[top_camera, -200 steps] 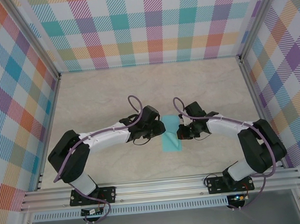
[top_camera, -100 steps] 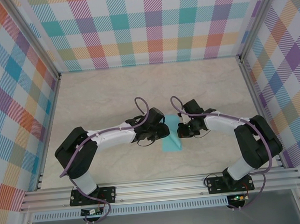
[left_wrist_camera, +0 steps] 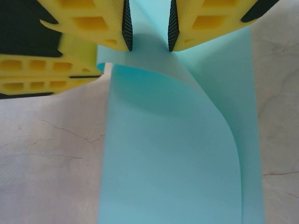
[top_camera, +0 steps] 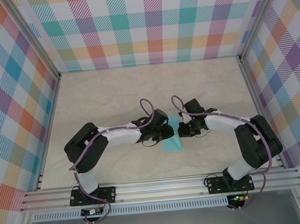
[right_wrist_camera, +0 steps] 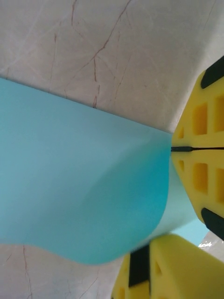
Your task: Fold a paper plane with a square sheet of paper (pick it up from the middle)
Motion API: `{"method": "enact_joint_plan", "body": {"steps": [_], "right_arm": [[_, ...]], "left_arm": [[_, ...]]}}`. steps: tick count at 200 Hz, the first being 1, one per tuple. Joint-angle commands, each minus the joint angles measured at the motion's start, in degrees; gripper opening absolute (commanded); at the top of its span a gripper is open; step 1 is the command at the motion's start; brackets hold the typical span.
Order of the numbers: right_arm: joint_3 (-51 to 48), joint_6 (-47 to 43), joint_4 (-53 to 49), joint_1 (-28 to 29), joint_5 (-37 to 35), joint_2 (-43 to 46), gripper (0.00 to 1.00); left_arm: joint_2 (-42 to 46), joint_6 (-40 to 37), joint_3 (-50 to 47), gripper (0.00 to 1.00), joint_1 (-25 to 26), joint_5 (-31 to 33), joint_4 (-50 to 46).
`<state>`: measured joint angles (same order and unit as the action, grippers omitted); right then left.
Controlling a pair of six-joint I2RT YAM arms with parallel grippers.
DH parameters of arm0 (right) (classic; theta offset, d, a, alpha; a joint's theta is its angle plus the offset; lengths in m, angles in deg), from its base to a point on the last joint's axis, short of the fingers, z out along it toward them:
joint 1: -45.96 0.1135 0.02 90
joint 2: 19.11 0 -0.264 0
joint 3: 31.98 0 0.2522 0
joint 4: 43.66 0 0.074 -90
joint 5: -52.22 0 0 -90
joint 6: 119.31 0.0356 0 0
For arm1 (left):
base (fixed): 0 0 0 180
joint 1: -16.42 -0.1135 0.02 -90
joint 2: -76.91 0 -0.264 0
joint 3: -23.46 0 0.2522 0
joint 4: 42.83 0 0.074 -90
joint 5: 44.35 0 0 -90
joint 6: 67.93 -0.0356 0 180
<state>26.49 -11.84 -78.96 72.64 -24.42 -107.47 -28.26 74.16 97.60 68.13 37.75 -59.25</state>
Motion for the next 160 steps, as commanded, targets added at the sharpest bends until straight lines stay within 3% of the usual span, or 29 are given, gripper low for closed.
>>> {"method": "enact_joint_plan", "body": {"steps": [1,20,50,81,160], "right_arm": [[0.1,0.2,0.9,-0.6,3.2,1.2,0.09],[-1.3,1.7,2.2,-1.2,6.1,2.8,0.13],[-3.9,5.1,4.7,-1.9,9.9,5.5,0.30],[-6.1,7.5,6.7,-2.4,13.8,7.6,0.35],[-10.8,10.2,7.6,-3.1,14.3,17.1,0.43]], "left_arm": [[-1.3,1.6,1.9,0.28,0.9,0.8,0.3],[-1.3,2.1,1.5,0.28,0.9,1.6,0.0],[-0.8,2.4,1.3,0.28,1.0,2.4,-0.6],[-0.7,2.5,1.2,0.28,0.9,2.8,-1.0],[-0.2,2.4,1.5,0.28,0.9,3.3,-1.7]]}}
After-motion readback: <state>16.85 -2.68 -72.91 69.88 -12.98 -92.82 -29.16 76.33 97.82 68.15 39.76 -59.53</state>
